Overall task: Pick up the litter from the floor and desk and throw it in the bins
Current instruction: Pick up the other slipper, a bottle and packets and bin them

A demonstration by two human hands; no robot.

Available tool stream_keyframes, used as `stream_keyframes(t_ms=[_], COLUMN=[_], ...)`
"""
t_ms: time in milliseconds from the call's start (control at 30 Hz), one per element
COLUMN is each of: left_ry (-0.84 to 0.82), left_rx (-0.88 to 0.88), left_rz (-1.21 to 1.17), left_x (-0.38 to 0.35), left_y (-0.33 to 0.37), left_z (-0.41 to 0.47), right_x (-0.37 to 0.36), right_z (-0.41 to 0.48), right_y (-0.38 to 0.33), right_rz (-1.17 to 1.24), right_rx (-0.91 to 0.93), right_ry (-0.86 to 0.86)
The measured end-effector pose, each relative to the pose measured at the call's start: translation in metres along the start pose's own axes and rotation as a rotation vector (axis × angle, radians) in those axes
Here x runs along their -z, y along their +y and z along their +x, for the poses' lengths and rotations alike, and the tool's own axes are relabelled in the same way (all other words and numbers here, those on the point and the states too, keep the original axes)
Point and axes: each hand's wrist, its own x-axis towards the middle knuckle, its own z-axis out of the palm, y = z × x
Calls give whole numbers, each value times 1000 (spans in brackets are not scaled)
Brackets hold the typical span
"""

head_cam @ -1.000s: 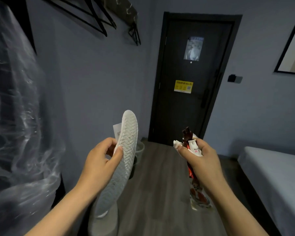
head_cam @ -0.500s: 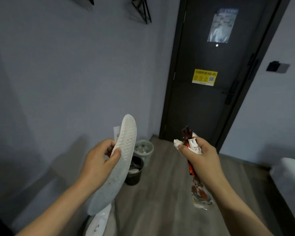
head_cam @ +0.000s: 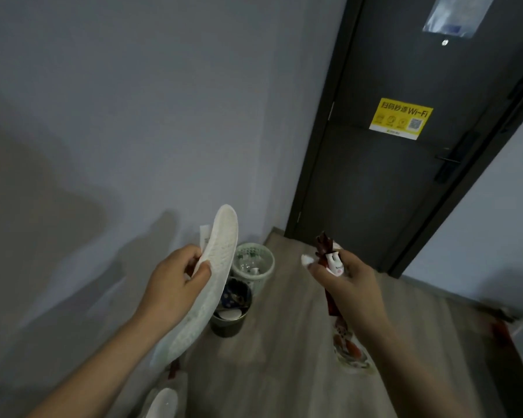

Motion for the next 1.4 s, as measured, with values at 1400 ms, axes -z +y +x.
stream_keyframes(t_ms=[1400], left_ry=[-466], left_rx=[354], left_rz=[358], left_x=[-257], left_y=[-268], left_z=[346], right_x=[-211], right_z=[458], right_y=[251], right_rz=[-84], right_rx=[-415], right_ry=[-402])
